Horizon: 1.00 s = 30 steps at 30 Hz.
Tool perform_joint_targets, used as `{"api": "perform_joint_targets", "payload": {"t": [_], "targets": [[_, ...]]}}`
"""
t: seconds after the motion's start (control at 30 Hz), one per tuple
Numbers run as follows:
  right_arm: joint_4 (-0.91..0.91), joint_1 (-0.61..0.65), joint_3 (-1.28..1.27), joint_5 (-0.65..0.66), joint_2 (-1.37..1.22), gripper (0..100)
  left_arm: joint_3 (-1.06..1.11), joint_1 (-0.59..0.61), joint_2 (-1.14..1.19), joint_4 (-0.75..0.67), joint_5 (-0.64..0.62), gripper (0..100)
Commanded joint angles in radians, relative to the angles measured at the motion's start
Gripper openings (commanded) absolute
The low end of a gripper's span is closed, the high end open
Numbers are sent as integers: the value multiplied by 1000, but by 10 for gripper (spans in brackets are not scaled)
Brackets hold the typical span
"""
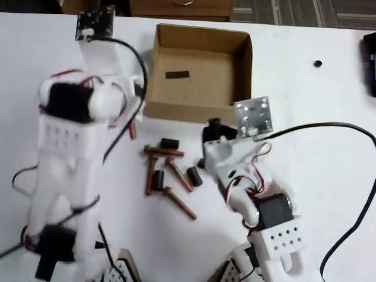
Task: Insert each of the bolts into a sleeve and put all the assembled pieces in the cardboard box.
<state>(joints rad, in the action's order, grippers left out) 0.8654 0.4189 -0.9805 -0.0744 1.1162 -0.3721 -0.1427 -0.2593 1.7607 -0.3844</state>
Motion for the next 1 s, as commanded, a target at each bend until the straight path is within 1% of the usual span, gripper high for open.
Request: {"api": "perform_joint_targets", "payload": {"t": [0.0,0.07,0.17,0.27,0.33,0.47,0.63,0.77,0.9,0.97], "targets": [[62,82,89,-14,27,19,-1,-49,-135,-31,0,20],[91,120,94,-14,27,19,1,-68,-173,-32,-15,21],[116,208,94,-14,27,19,1,-81,-181,-34,-84,21],[114,309,91,-14,27,19,2,-112,-175,-34,-94,21],[85,346,87,-14,25,19,2,-126,-169,-34,-98,21],[13,355,58,-11,25,19,2,-120,-150,-51,-100,21],[-42,357,37,-6,27,19,7,-117,-147,-126,-98,22],[-50,357,37,-9,27,19,117,-124,-153,-227,-98,22],[-50,354,38,-12,27,19,162,-124,-158,-252,-103,22],[-50,352,38,-14,27,19,165,-124,-157,-265,-127,22]]}}
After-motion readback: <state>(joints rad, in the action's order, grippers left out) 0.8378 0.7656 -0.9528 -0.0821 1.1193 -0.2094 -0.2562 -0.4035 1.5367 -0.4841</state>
